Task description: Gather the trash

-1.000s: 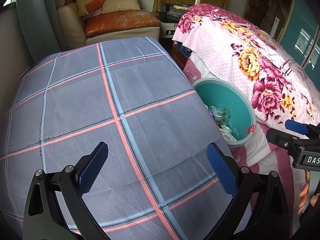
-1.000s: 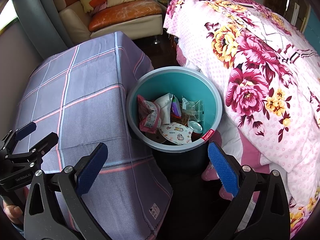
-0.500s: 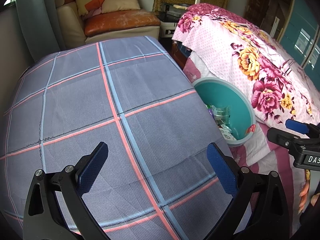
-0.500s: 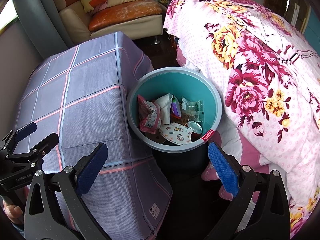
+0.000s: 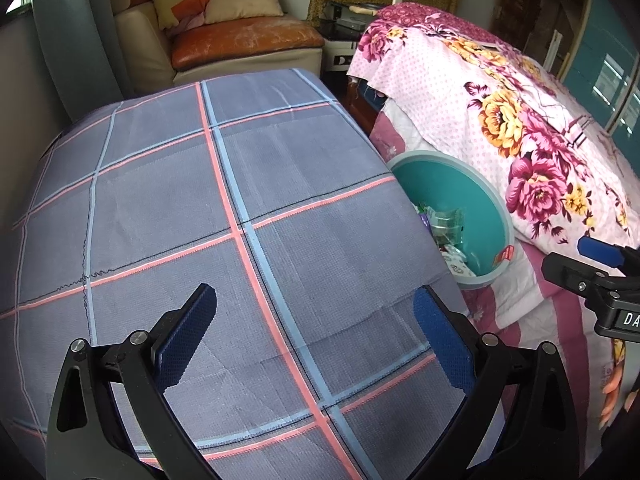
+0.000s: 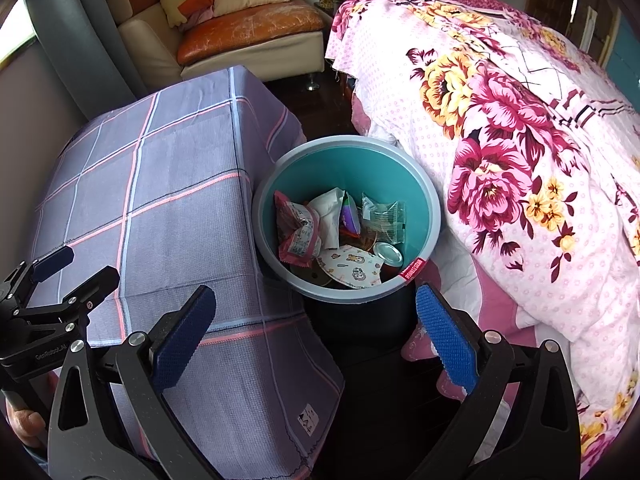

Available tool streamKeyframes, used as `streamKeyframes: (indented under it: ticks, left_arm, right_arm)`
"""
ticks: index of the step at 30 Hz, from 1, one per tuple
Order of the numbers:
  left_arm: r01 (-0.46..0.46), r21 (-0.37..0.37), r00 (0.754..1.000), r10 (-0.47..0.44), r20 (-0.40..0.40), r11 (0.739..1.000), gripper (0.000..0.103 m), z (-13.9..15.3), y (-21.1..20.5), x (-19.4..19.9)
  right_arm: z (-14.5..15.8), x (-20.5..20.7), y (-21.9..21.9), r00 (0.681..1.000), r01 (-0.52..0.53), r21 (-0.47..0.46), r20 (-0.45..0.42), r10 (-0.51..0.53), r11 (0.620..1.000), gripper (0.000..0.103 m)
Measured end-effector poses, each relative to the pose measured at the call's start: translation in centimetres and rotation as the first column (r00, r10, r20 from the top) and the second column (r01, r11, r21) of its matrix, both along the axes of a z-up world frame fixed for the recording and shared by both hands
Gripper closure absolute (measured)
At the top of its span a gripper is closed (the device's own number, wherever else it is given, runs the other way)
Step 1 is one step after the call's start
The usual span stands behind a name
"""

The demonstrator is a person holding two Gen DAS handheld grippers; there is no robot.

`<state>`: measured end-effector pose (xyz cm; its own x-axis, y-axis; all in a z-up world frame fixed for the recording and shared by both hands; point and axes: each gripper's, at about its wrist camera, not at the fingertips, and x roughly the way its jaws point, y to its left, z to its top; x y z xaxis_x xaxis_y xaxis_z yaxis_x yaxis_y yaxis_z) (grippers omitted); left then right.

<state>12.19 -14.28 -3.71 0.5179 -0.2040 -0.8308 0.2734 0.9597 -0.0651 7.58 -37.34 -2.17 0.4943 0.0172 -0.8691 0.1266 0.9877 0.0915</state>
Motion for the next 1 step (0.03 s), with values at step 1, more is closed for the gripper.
streamKeyframes:
  ticks: [1]
  left_arm:
    - [0.003,0.002,1.000,-0.003,-0.002,1.000,0.004,-0.02,-0.05,-0.07]
  right_arm:
    - [0.03,-0.11,0.04,1.000,0.000,0.000,0.000,0.000,1.000,0.007]
